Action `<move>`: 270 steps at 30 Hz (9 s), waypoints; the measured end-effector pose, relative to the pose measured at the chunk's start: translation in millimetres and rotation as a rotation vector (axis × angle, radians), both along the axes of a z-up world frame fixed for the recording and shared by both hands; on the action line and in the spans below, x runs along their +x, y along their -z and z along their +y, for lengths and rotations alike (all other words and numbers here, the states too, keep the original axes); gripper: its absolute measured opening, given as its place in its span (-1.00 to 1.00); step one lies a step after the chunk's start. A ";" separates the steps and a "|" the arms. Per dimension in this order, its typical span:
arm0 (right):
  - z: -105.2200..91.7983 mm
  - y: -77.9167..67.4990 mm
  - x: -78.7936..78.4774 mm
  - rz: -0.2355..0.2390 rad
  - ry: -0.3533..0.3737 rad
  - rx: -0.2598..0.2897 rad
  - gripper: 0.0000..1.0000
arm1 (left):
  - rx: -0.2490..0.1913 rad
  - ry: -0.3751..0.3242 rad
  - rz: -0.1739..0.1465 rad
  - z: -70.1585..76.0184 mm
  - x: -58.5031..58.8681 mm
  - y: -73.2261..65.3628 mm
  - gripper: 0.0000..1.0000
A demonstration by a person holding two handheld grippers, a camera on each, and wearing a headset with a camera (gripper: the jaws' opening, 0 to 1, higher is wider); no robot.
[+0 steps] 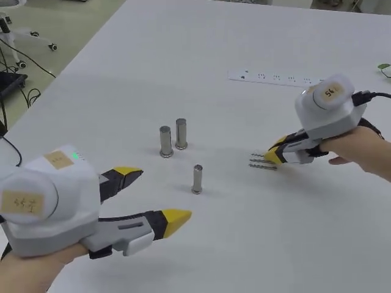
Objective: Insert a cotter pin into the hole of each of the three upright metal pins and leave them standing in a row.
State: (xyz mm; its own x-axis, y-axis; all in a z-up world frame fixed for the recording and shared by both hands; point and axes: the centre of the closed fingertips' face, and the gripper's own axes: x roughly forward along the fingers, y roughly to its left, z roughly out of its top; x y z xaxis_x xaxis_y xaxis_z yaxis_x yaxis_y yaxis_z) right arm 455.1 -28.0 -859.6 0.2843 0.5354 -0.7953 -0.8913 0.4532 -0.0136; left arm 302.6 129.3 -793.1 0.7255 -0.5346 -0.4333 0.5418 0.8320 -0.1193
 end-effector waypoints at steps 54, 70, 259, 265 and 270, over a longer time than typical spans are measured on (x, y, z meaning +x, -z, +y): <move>25.7 -45.3 -41.5 -0.224 -0.348 -0.124 -0.97 | -0.021 0.060 0.024 -16.1 12.7 -15.0 -0.11; 56.7 -88.5 -102.4 -0.301 -0.480 0.010 -0.97 | -0.160 0.088 0.100 -40.6 10.5 -23.1 -0.38; 73.8 -45.9 -119.3 -0.023 -0.463 -0.108 -0.93 | 0.065 0.144 -0.030 -34.5 47.3 18.9 -0.57; 76.6 -43.9 -112.7 -0.025 -0.460 -0.128 -0.93 | 0.089 0.161 -0.017 -37.1 52.1 30.1 -0.63; 78.3 -41.3 -107.8 -0.026 -0.462 -0.147 -0.93 | 0.094 0.167 -0.010 -39.0 54.8 35.6 -0.66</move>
